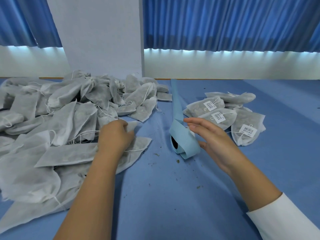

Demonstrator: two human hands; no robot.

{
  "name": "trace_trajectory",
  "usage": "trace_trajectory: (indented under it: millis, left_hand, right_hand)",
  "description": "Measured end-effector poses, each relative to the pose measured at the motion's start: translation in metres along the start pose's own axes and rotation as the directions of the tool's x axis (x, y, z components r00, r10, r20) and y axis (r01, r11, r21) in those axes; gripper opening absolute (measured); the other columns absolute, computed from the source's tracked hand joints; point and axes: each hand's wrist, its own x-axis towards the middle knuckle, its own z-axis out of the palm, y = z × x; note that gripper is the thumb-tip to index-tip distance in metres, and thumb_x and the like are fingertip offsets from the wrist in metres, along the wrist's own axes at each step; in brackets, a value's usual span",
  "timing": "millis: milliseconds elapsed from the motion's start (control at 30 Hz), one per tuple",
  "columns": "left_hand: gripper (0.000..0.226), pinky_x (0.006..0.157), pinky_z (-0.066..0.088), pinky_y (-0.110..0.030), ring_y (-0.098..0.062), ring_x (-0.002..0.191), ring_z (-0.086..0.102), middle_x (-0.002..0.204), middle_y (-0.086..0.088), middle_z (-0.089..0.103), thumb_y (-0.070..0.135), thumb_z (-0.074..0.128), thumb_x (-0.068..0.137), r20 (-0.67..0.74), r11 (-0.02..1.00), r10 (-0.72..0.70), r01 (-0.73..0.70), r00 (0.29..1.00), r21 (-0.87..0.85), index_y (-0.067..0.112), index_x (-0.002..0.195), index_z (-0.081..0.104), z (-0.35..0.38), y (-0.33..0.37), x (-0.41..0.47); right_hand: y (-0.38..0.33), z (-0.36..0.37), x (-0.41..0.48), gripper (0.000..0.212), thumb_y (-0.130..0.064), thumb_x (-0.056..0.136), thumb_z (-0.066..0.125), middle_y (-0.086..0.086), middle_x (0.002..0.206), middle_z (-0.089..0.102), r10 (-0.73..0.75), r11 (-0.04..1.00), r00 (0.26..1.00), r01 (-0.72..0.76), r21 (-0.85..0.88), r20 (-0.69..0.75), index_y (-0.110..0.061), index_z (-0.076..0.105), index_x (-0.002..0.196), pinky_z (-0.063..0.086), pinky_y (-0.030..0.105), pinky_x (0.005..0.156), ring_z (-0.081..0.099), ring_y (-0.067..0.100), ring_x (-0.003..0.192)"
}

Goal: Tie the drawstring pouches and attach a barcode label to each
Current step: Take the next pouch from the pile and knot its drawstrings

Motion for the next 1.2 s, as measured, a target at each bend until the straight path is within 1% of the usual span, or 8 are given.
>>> trace_trajectory:
  millis: [100,200,300,433,600,867,1067,1200]
  left_hand:
    - [0.025,0.060,0.035,-0.036,-0.029,0.075,0.053,0.074,-0.011,0.060,0.018,0.050,0.093,-0.194,0.974,0.031,-0.074,0.981,-0.215,0.001,0.076,0.058,-0.005,0.008,-0.003]
    - [0.027,0.077,0.039,-0.033,-0.017,0.092,0.051,0.092,-0.012,0.062,0.016,0.049,0.092,-0.315,0.873,0.031,-0.179,0.948,-0.453,0.009,0.066,0.049,-0.019,0.019,-0.005]
    - [0.024,0.098,0.042,-0.023,0.002,0.108,0.053,0.109,0.014,0.064,0.024,0.051,0.090,-0.276,0.707,-0.052,-0.160,0.960,-0.689,0.032,0.073,0.066,-0.028,0.034,-0.013]
    - [0.023,0.087,0.044,-0.015,0.004,0.106,0.061,0.107,0.023,0.068,0.028,0.054,0.090,-0.035,0.410,-0.156,0.033,0.987,-0.912,0.038,0.080,0.072,-0.029,0.051,-0.019]
    - [0.030,0.062,0.045,-0.015,0.006,0.063,0.060,0.066,0.020,0.067,0.026,0.056,0.095,0.118,0.277,-0.139,0.153,0.983,-0.948,0.026,0.068,0.069,-0.023,0.063,-0.023]
    - [0.021,0.072,0.052,-0.022,-0.007,0.076,0.068,0.077,0.004,0.072,0.016,0.056,0.096,0.244,0.012,-0.090,0.246,0.966,-0.969,0.014,0.081,0.070,-0.021,0.071,-0.027]
    - [0.016,0.069,0.054,-0.020,-0.007,0.084,0.070,0.088,0.004,0.076,0.019,0.056,0.097,0.312,-0.022,-0.070,0.311,0.948,-0.950,0.014,0.094,0.070,-0.018,0.070,-0.027]
    - [0.013,0.058,0.046,-0.017,-0.009,0.076,0.059,0.081,0.005,0.067,0.019,0.056,0.093,0.345,0.005,-0.206,0.353,0.916,-0.935,0.018,0.087,0.067,-0.016,0.061,-0.019]
  right_hand:
    - [-0.002,0.001,0.000,0.021,-0.020,0.093,0.062,-0.011,0.110,0.069,-0.017,1.000,0.999,0.017,0.016,-0.040,-0.031,0.075,0.105,0.049,0.033,0.097,0.063,-0.007,0.101]
    - [-0.003,0.001,-0.002,0.023,-0.018,0.092,0.062,-0.021,0.105,0.068,-0.093,0.995,0.992,0.090,-0.052,-0.079,-0.034,0.073,0.104,0.045,0.019,0.092,0.059,-0.014,0.099]
    - [-0.003,0.003,-0.004,0.023,-0.019,0.091,0.064,-0.019,0.124,0.059,-0.218,0.953,0.969,0.185,-0.241,-0.119,-0.037,0.071,0.104,0.038,0.006,0.092,0.050,-0.015,0.110]
    - [-0.003,0.010,-0.009,0.023,-0.023,0.091,0.066,-0.016,0.131,0.054,-0.361,0.843,0.929,0.287,-0.455,-0.083,-0.029,0.069,0.112,0.030,0.026,0.112,0.040,0.005,0.131]
    - [-0.004,0.015,-0.016,0.043,-0.053,0.081,0.063,-0.029,0.130,0.049,-0.404,0.798,0.915,0.347,-0.492,-0.012,-0.043,0.057,0.122,0.025,0.034,0.117,0.028,0.000,0.138]
    - [0.001,0.015,-0.013,0.083,-0.032,0.080,0.079,-0.033,0.128,0.050,-0.408,0.830,0.913,0.356,-0.429,-0.033,-0.043,0.029,0.146,0.032,0.042,0.114,0.037,0.008,0.137]
    - [-0.002,0.013,-0.013,0.028,-0.012,0.094,0.063,-0.015,0.100,0.072,-0.441,0.862,0.897,0.431,-0.266,0.025,-0.029,0.064,0.116,0.046,0.014,0.092,0.064,-0.002,0.102]
    - [-0.003,0.012,-0.012,0.024,-0.008,0.099,0.053,-0.012,0.069,0.066,-0.429,0.869,0.903,0.416,-0.269,0.011,-0.020,0.072,0.106,0.047,0.020,0.074,0.059,0.010,0.071]
